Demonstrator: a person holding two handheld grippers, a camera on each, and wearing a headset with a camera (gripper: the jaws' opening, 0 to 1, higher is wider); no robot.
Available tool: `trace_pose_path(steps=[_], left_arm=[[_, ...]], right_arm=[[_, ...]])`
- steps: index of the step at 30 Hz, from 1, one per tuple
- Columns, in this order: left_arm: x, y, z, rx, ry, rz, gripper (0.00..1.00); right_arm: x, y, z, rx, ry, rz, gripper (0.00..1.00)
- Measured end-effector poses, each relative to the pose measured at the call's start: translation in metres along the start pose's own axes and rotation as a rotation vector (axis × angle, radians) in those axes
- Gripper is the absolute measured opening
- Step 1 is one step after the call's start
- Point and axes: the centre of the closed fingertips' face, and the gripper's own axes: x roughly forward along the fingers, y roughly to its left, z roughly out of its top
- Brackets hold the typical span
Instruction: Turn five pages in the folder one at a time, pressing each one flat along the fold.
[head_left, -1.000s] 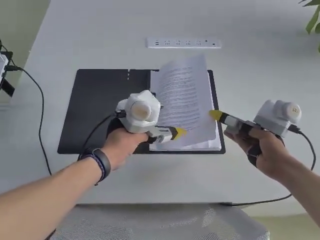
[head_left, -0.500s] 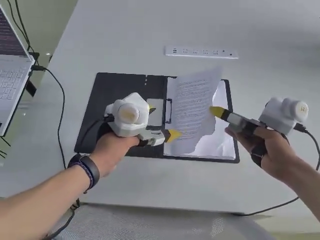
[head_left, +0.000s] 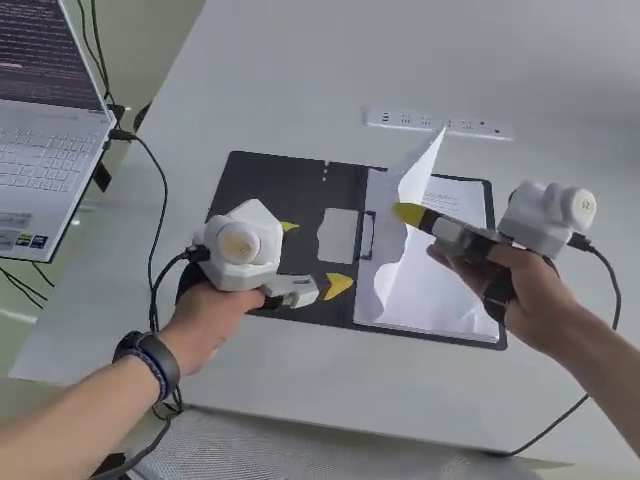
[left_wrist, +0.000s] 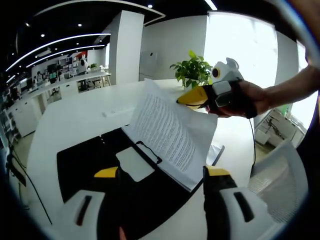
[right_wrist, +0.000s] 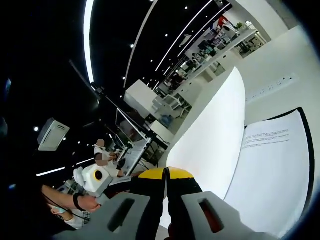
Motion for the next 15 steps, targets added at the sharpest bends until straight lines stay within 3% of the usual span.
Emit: trace_pose_path(steps=[10,15], left_arm=[[-0.033,0.021,-0.012,-0.03,-0.01,0.06,0.69],[-0.045,0.03,-0.015,-0.045,-0.016,0.085,0.71]], right_arm=[[0.04,0.021,-0.019,-0.025,0.079,0.061,0.0],[0.058,0.024,-0.031,-0.028,0.114,0.069,0.0]])
